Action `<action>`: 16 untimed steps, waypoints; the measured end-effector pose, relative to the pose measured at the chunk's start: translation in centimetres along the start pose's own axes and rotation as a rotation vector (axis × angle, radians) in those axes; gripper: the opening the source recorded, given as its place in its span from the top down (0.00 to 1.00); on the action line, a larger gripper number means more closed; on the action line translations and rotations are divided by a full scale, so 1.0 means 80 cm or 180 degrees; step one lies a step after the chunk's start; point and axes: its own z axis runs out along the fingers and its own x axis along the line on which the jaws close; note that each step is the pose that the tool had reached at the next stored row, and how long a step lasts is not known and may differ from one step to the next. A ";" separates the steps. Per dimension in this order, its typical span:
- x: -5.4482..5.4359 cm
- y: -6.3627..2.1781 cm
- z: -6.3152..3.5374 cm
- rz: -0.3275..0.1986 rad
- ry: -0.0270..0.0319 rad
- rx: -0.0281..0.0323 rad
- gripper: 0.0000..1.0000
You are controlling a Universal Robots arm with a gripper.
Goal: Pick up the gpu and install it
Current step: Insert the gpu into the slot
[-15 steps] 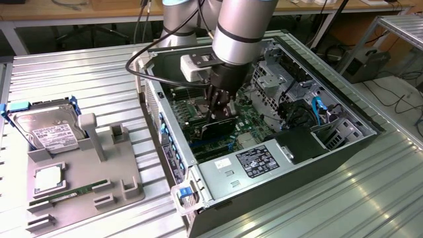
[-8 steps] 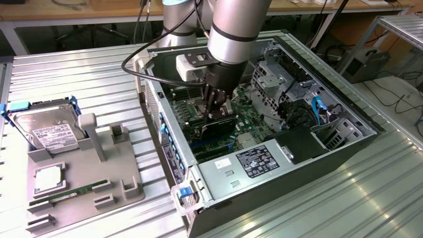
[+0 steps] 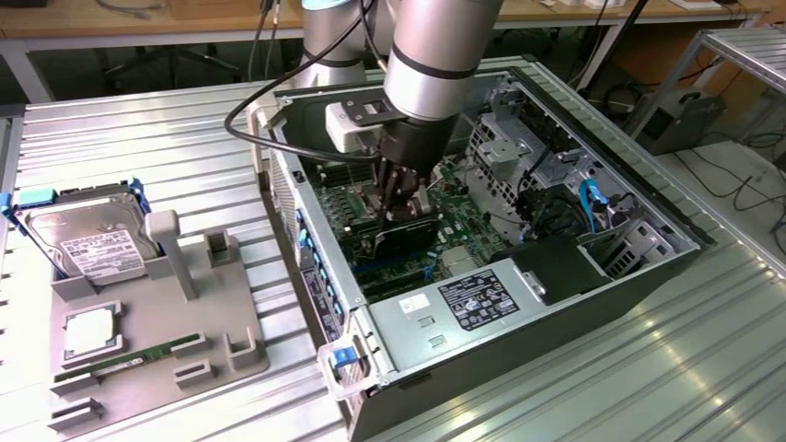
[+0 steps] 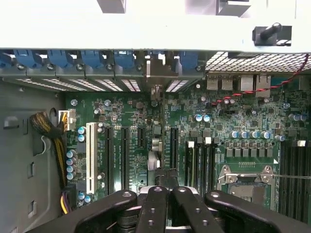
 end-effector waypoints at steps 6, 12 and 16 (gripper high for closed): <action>0.000 0.003 0.004 0.0001 0.0022 0.0000 0.89; 0.000 0.003 0.009 0.0001 0.0033 -0.0001 0.89; 0.000 0.003 0.011 0.0001 0.0043 -0.0001 0.89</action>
